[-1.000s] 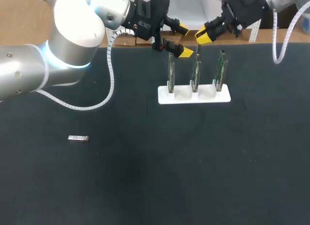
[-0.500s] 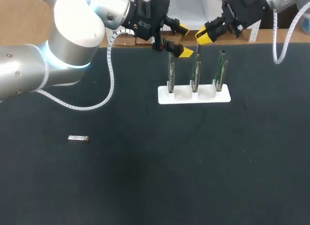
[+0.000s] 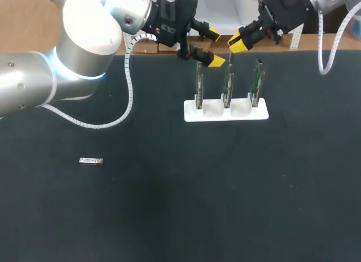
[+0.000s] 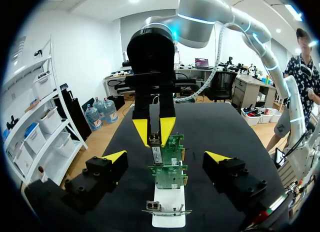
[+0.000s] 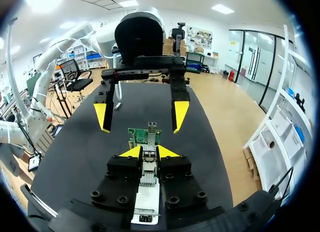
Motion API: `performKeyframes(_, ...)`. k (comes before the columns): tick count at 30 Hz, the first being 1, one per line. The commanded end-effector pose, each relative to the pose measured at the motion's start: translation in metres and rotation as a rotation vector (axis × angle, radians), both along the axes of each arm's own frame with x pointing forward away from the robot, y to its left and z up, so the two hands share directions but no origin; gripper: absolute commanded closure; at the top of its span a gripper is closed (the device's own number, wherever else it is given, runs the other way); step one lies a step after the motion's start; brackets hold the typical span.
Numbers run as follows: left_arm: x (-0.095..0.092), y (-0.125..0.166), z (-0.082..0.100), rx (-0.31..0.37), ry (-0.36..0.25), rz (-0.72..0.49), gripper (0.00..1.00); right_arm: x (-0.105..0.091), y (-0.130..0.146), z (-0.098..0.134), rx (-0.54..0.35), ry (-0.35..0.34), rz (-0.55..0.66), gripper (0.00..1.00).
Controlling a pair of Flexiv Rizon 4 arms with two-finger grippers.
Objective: Pick up the optical module with the left hand, and insert it into the network port with the right hand.
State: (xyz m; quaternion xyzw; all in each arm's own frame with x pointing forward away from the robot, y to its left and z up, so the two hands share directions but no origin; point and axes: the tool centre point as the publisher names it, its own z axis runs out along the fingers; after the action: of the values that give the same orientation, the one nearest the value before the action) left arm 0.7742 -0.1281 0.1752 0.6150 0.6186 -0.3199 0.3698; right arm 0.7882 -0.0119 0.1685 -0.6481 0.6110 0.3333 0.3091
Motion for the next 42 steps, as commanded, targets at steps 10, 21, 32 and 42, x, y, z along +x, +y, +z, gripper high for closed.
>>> performKeyframes(10,0.001,-0.001,0.001,0.008,0.004,0.001,0.0,-0.001,0.001,-0.002,0.014,0.0,-0.002,1.0)
performKeyframes(21,0.001,-0.001,0.001,0.008,0.004,0.001,0.0,-0.004,0.002,0.008,0.04,-0.01,0.001,1.0)
performKeyframes(32,0.001,-0.001,0.001,0.008,0.004,0.001,0.0,-0.002,0.001,0.004,0.025,-0.015,0.005,1.0)
performKeyframes(42,0.001,-0.001,0.001,0.008,0.004,0.001,0.0,0.001,0.002,0.001,0.017,-0.01,0.017,1.0)
